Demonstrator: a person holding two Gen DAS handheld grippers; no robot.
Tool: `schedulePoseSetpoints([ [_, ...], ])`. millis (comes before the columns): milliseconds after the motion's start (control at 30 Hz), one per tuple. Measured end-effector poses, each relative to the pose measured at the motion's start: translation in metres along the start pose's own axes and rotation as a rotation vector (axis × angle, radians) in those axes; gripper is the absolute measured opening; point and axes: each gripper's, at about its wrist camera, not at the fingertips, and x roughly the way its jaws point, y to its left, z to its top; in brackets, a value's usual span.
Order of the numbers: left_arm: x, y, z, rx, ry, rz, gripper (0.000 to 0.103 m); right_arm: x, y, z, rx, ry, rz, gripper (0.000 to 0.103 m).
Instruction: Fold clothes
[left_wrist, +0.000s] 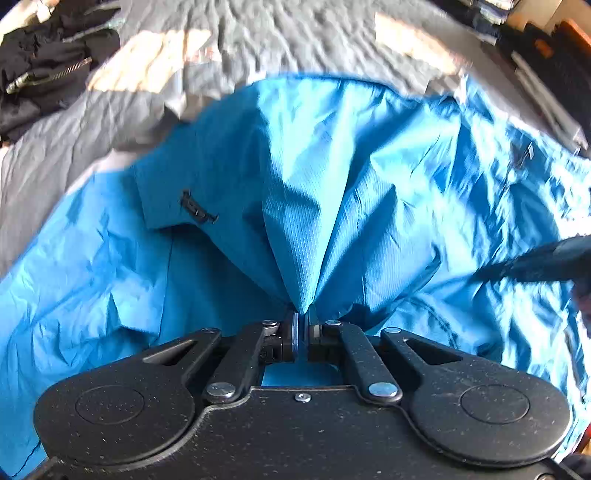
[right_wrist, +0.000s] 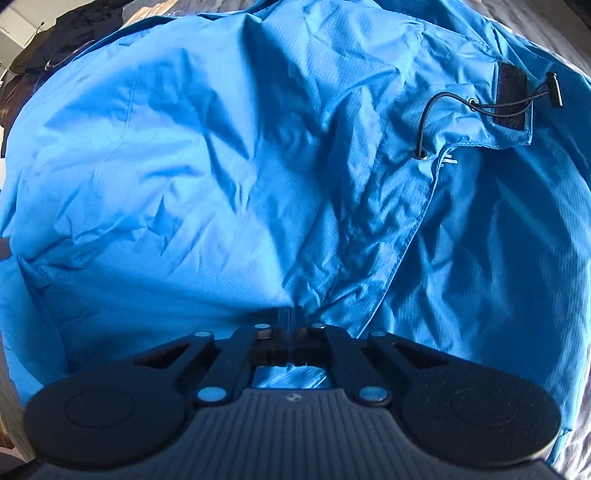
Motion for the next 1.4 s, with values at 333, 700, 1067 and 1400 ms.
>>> schedulePoseSetpoints([
  [333, 0.026, 0.018, -0.007, -0.308, 0.107, -0.194, 0.059, -0.045, 0.003, -0.007, 0.105, -0.093, 0.223, 0.002],
  [700, 0.007, -0.031, -0.026, 0.064, 0.072, -0.107, 0.011, 0.001, 0.010, -0.047, 0.083, -0.008, 0.158, 0.000],
  [1067, -0.064, -0.042, -0.037, -0.038, -0.123, 0.016, 0.046, -0.066, 0.008, -0.068, 0.003, -0.174, 0.241, 0.030],
  [1400, -0.147, -0.111, -0.097, -0.218, -0.249, 0.102, 0.058, -0.132, 0.005, -0.109, -0.109, -0.280, 0.245, 0.045],
])
